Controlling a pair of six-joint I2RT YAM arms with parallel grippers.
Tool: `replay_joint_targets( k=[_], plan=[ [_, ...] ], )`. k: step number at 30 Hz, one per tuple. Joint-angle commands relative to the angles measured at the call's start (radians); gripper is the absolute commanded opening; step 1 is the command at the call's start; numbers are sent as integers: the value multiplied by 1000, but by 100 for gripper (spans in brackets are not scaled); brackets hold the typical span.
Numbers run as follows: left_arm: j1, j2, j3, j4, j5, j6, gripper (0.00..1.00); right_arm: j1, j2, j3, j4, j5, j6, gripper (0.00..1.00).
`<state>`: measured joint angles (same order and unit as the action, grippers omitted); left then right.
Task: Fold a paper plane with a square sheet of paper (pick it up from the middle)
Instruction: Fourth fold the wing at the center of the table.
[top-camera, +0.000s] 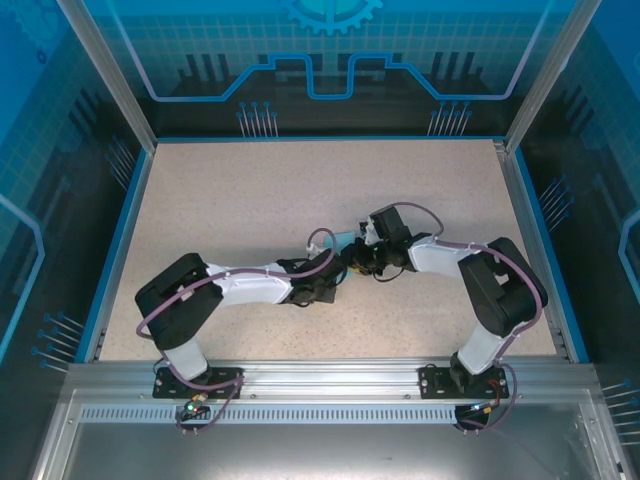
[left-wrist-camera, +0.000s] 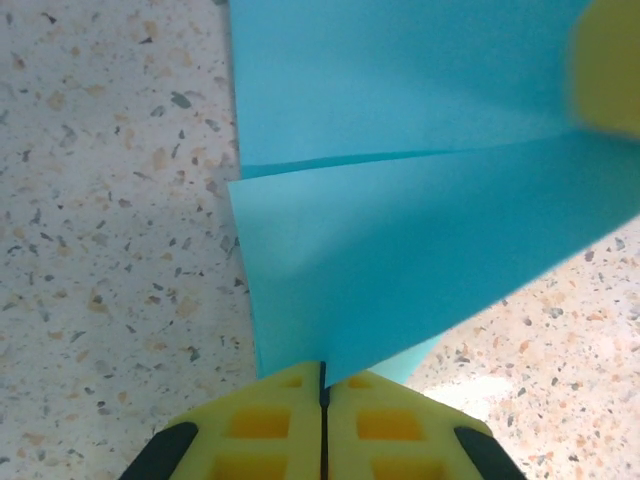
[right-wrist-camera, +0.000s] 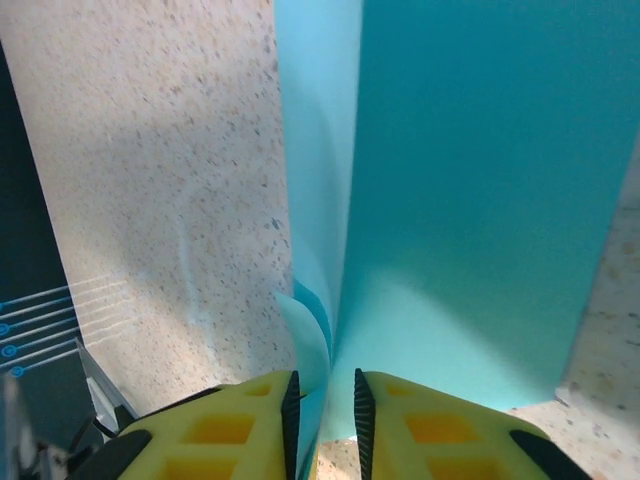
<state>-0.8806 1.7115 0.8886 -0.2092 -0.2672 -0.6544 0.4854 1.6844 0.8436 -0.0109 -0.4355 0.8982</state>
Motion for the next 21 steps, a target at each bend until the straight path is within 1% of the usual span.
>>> replay_joint_targets(
  k=[1, 7, 10, 15, 19, 21],
  plan=[
    [51, -52, -63, 106, 154, 10, 7, -34, -83, -15, -42, -12, -36, 28],
    [148, -72, -151, 262, 364, 7, 8, -50, -166, -43, -58, -2, -67, 32],
    [179, -70, -167, 290, 418, -1, 7, -45, -168, -54, -30, -16, -67, 33],
    [222, -67, -198, 338, 484, -14, 8, 1, -111, -38, 13, -40, -63, 25],
    [243, -61, -212, 366, 530, -24, 8, 42, -39, -15, 95, -75, -28, 18],
    [261, -54, -217, 389, 561, -32, 9, 61, -2, 10, 100, -72, -27, 16]
  ],
)
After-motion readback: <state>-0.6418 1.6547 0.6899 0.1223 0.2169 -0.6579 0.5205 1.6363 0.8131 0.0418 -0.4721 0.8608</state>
